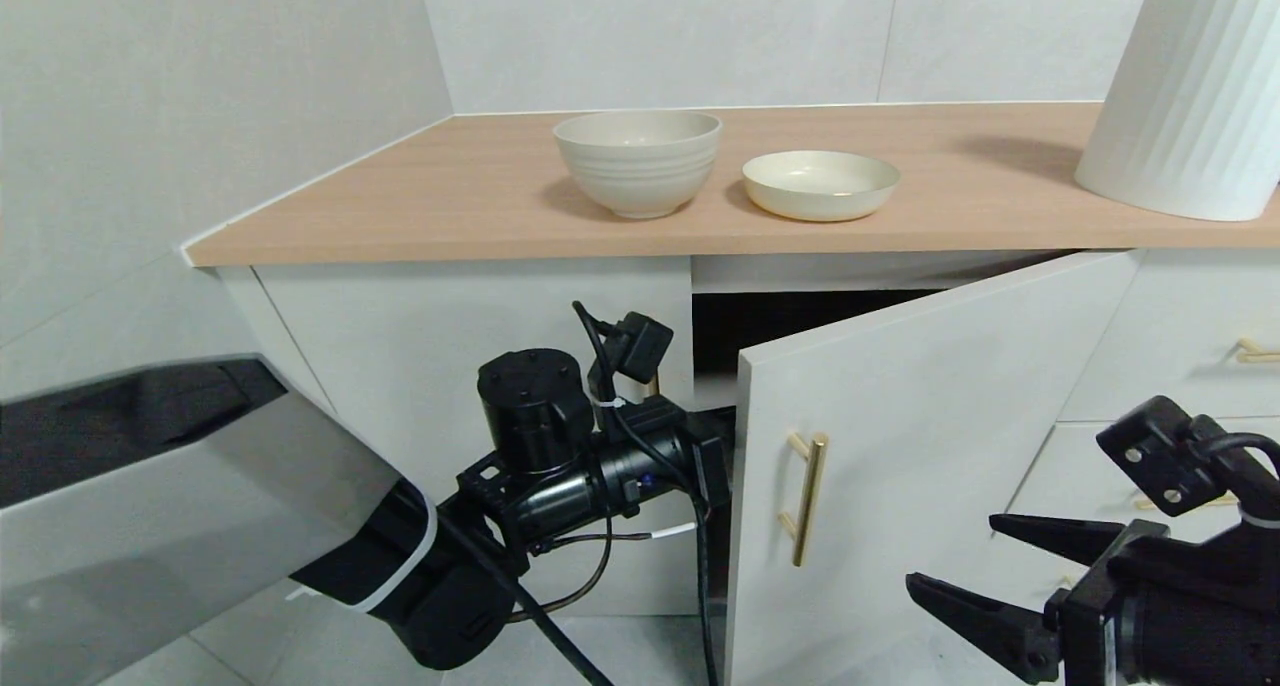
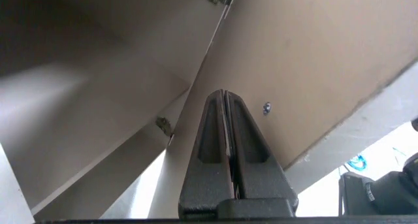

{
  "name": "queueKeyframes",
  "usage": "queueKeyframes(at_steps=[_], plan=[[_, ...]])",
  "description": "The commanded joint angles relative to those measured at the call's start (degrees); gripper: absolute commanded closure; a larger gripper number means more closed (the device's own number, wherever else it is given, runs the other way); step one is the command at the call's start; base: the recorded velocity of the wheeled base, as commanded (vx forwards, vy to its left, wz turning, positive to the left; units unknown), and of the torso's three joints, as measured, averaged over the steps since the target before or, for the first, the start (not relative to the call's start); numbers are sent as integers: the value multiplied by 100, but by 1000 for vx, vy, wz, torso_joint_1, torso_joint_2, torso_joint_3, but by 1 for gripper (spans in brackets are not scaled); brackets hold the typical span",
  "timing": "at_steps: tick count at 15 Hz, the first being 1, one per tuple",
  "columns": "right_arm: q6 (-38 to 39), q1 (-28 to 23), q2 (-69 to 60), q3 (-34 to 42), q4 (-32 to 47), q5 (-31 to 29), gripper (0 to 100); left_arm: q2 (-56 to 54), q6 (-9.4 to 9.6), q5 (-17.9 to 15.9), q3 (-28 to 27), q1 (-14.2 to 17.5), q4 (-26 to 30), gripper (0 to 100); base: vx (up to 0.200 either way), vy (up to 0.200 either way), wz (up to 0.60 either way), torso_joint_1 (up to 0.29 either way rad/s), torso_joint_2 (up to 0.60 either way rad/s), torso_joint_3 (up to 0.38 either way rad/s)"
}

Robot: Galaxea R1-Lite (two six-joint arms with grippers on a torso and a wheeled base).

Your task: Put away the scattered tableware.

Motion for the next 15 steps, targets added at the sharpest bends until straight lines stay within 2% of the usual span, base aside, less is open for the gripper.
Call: queueKeyframes(at_steps=[1, 3, 9, 12, 15], plan=[[4, 46, -96, 34, 20, 50, 0, -83, -10, 5, 75, -15, -6, 100, 0, 0, 0, 0, 0, 0], [4, 46, -132, 34, 20, 67, 0, -110, -10, 5, 83, -24, -6, 100, 0, 0, 0, 0, 0, 0], [-14, 55, -149, 34, 20, 76, 0, -66, -10, 5, 110, -94, -6, 100, -200, 0, 0, 1, 2, 5], [-14, 46, -132, 42, 20, 76, 0, 57, -10, 5, 13, -94, -6, 100, 0, 0, 0, 0, 0, 0], [-14, 46, -123, 42, 20, 76, 0, 347, -10, 5, -312, -129, -6, 100, 0, 0, 0, 0, 0, 0]])
